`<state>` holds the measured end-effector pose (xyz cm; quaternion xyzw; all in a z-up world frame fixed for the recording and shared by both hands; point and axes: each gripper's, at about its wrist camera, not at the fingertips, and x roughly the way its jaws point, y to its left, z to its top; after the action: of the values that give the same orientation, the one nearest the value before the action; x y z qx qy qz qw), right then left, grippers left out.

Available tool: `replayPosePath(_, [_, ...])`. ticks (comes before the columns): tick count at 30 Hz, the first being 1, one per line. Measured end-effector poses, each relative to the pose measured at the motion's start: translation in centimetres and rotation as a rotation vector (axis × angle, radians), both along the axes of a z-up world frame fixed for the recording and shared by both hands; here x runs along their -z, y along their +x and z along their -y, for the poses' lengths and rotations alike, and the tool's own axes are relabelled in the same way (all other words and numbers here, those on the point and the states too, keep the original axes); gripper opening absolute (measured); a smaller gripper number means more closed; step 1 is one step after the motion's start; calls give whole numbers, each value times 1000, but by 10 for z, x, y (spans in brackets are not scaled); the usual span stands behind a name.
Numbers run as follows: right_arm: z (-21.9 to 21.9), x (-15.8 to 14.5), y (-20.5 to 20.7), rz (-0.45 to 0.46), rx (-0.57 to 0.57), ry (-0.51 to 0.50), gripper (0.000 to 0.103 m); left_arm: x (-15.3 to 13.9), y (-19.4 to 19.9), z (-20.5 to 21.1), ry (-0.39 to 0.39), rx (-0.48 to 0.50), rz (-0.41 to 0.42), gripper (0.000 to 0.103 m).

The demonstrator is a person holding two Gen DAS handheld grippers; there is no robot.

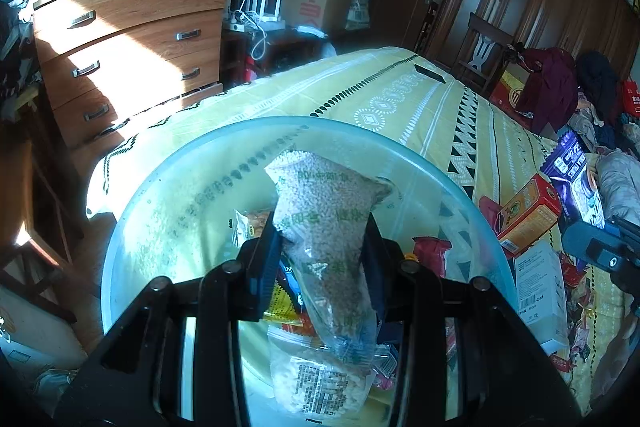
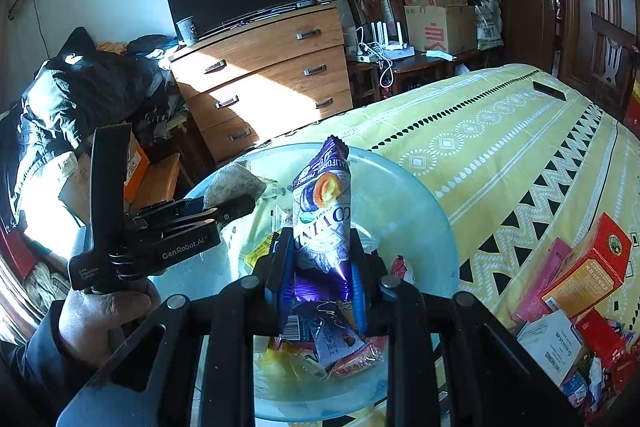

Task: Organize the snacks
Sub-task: 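Open both tools to drop the two snacks into the bowl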

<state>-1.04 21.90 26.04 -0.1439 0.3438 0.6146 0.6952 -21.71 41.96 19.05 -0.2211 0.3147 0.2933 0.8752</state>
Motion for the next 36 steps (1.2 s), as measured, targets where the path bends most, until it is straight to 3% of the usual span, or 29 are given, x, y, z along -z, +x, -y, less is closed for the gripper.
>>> replayPosePath(11, [-2,2,-2,1,-6,-6,32,2,0,-3,-3,-1,-6,40])
replayPosePath(16, [-4,5,-2,-5,-9,-9,37,1,0,-3,7,-9,-9,58])
replayPosePath(21, [-4,7,-1,-8,-15,-10,41,0,0,-4,16,-18,-17,63])
replayPosePath(23, [-4,7,0,-10,-16,-9,50,0,1,-4,16,-21,-24,66])
replayPosePath(36, [18,3,-6,-34,-1,25,58,-7,0,4,69,-60,-50,91])
